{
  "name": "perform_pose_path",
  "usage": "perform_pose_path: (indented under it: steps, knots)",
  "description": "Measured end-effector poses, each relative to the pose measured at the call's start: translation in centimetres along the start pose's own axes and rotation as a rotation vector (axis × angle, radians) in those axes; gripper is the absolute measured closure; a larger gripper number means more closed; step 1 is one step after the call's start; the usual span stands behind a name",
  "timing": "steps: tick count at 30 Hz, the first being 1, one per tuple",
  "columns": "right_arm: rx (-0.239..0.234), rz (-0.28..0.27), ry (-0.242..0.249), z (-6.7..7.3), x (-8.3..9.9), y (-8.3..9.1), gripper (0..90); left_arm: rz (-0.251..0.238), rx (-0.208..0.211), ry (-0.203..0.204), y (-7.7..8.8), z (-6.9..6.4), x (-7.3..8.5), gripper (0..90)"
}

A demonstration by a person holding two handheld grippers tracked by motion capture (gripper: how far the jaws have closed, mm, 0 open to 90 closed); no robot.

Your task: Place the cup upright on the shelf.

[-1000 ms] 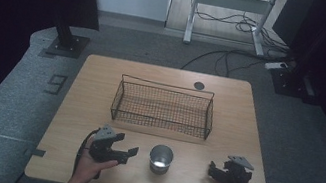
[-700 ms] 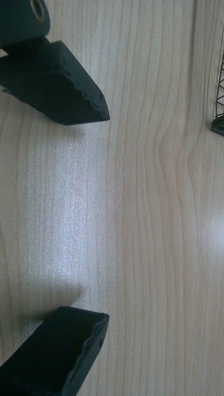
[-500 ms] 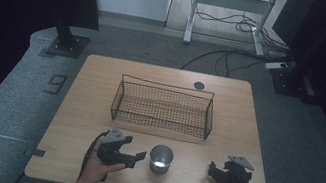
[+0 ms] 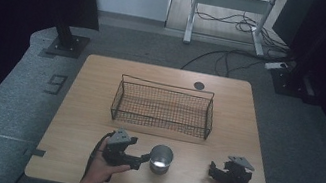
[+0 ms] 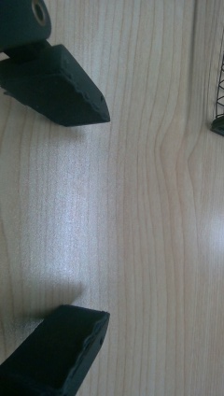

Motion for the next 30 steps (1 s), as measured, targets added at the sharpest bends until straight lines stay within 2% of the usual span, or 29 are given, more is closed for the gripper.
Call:
perform_pose_path:
  steps: [18, 30]
  knots:
    - [0.0, 0.0, 0.0, 0.0, 0.0, 0.0, 5.3, 0.051, 0.024, -0.029, -2.2, -1.9, 0.4, 13.8]
    - [0.0, 0.0, 0.0, 0.0, 0.0, 0.0, 5.3, 0.08, 0.037, -0.037, -3.6, -2.8, 0.4, 5.9]
Point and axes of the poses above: each handheld gripper's, and its own axes: y roughly backward along the jaws, x roughly out of its underside, z roughly to its left, the point moved 10 cm from there along -y, roughly forward along the jaws, and after that the axes turned 3 degrees about x, right-handed, at the moved point
